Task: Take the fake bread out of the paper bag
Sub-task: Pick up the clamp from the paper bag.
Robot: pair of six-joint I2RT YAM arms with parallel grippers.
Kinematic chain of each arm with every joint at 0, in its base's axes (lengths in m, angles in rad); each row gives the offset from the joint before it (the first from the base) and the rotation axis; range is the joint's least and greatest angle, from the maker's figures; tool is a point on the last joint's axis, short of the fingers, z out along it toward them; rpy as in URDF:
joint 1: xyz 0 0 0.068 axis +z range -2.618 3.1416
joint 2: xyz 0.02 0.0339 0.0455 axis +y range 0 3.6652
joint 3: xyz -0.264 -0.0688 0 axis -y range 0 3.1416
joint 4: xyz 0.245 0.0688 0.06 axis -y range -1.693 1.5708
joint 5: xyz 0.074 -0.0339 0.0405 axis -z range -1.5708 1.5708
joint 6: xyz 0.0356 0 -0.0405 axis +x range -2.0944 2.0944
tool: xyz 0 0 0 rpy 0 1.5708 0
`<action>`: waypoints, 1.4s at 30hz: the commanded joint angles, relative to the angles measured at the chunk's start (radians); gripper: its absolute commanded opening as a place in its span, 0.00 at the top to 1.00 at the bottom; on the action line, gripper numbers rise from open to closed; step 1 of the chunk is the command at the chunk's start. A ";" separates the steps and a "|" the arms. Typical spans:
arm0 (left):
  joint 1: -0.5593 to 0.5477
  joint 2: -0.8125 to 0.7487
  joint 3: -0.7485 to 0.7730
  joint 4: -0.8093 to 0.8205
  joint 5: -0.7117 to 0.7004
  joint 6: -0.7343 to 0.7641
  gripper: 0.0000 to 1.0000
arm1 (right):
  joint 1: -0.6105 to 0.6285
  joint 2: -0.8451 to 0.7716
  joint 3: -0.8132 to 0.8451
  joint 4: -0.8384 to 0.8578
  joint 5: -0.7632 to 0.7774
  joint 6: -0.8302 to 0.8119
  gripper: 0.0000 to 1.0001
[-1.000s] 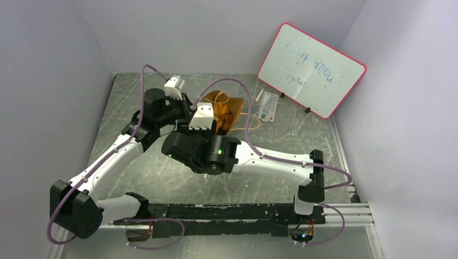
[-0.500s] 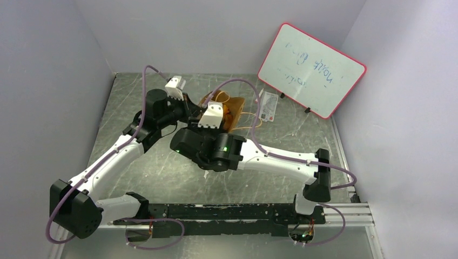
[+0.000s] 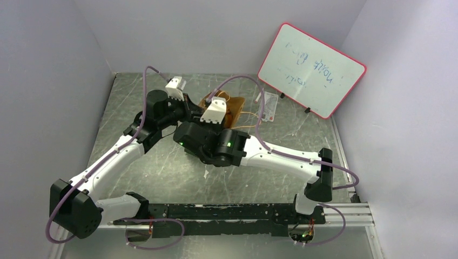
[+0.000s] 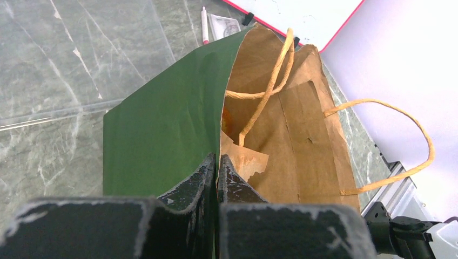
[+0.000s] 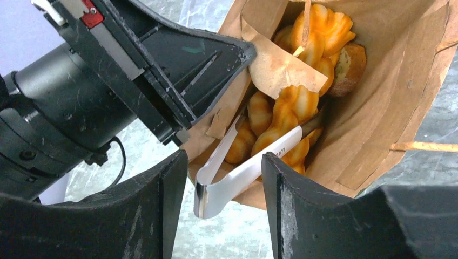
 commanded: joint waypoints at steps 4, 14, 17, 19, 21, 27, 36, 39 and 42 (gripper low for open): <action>-0.015 -0.019 -0.012 0.057 -0.018 -0.010 0.93 | -0.033 0.021 -0.006 0.016 -0.011 0.003 0.46; -0.017 -0.016 -0.007 0.066 -0.026 -0.020 0.93 | -0.063 0.037 -0.043 0.008 -0.064 0.024 0.49; -0.019 -0.012 -0.003 0.067 -0.031 -0.021 0.93 | -0.072 0.038 -0.054 0.003 -0.076 0.028 0.49; -0.020 -0.010 -0.001 0.068 -0.035 -0.022 0.93 | -0.078 0.037 -0.062 -0.008 -0.079 0.034 0.53; -0.022 -0.008 0.001 0.069 -0.036 -0.021 0.93 | -0.085 0.029 -0.080 -0.010 -0.081 0.043 0.57; -0.027 -0.004 0.000 0.064 -0.054 -0.018 0.93 | -0.096 -0.005 -0.122 -0.009 -0.068 0.050 0.62; -0.027 0.003 0.034 0.009 -0.111 0.006 0.93 | -0.095 -0.062 -0.072 -0.035 -0.028 -0.010 0.73; -0.026 0.001 0.039 -0.006 -0.129 0.016 0.93 | -0.094 -0.099 -0.073 -0.036 -0.033 -0.032 0.81; -0.027 0.003 0.045 -0.021 -0.141 0.024 0.93 | -0.093 -0.137 -0.088 -0.036 -0.042 -0.041 0.84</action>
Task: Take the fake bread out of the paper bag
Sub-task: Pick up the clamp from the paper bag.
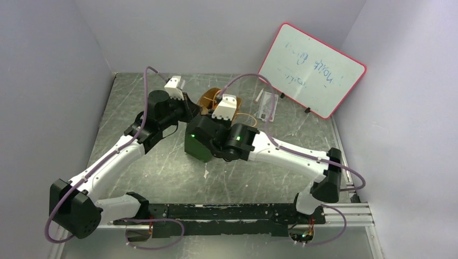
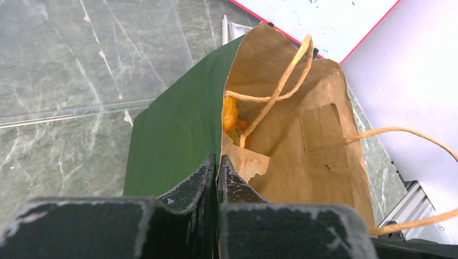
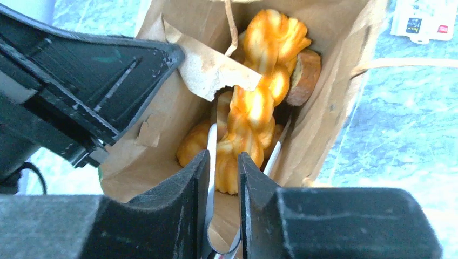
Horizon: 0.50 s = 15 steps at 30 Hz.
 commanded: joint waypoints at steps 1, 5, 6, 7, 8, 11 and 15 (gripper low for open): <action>-0.007 0.006 0.044 -0.020 -0.042 0.026 0.93 | -0.001 -0.092 0.011 -0.011 0.019 -0.024 0.84; -0.008 0.010 0.049 -0.033 -0.052 0.035 0.93 | 0.005 -0.129 0.001 -0.018 0.010 -0.032 0.84; -0.006 0.010 0.050 -0.036 -0.054 0.040 0.93 | 0.008 -0.137 0.001 -0.023 0.009 -0.031 0.85; -0.007 0.010 0.051 -0.041 -0.058 0.045 0.93 | 0.011 -0.145 0.000 -0.024 0.009 -0.032 0.86; -0.007 0.010 0.053 -0.045 -0.062 0.050 0.93 | 0.013 -0.158 -0.002 -0.023 0.009 -0.035 0.86; -0.007 0.010 0.065 -0.058 -0.073 0.074 0.93 | 0.015 -0.186 -0.013 -0.009 0.009 -0.049 0.89; -0.008 0.010 0.084 -0.077 -0.077 0.118 0.93 | 0.015 -0.193 -0.014 -0.011 0.014 -0.062 0.89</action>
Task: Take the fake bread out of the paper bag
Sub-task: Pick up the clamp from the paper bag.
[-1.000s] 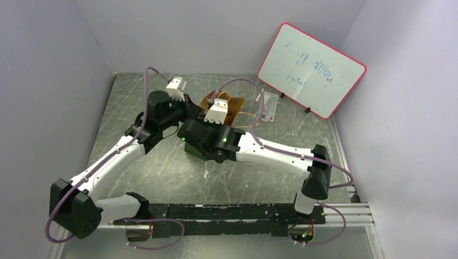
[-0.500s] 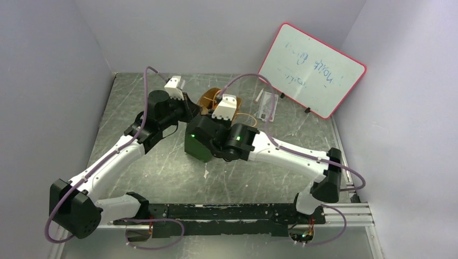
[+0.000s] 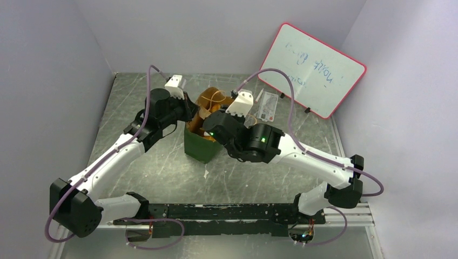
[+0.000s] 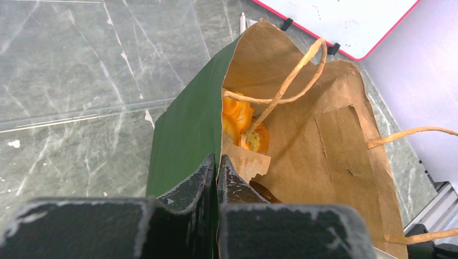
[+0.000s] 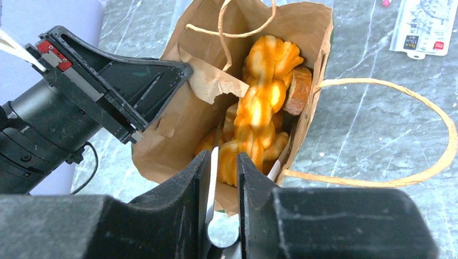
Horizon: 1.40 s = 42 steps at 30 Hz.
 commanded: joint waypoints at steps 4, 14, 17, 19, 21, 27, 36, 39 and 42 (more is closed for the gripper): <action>-0.012 -0.006 0.071 -0.070 -0.071 0.096 0.93 | 0.004 -0.056 -0.036 0.013 0.025 -0.026 0.94; -0.014 -0.022 0.103 -0.164 -0.183 0.173 0.93 | 0.005 -0.113 0.036 0.118 0.038 -0.163 1.00; -0.013 -0.032 0.111 -0.186 -0.220 0.179 0.93 | 0.006 -0.125 0.059 0.167 0.047 -0.226 1.00; -0.014 -0.038 0.116 -0.198 -0.246 0.180 0.93 | 0.007 -0.128 0.083 0.198 0.050 -0.265 1.00; -0.014 -0.041 0.128 -0.220 -0.271 0.181 0.93 | 0.005 -0.131 0.114 0.221 0.045 -0.299 1.00; -0.013 -0.057 0.153 -0.262 -0.320 0.174 0.93 | 0.011 -0.139 0.181 0.268 0.034 -0.381 1.00; -0.012 -0.082 0.191 -0.335 -0.394 0.173 0.93 | 0.021 -0.131 0.264 0.369 0.020 -0.526 1.00; -0.011 -0.085 0.197 -0.356 -0.410 0.170 0.93 | 0.024 -0.124 0.288 0.421 0.014 -0.583 1.00; -0.011 -0.096 0.193 -0.368 -0.425 0.171 0.93 | 0.026 -0.102 0.343 0.450 0.015 -0.635 1.00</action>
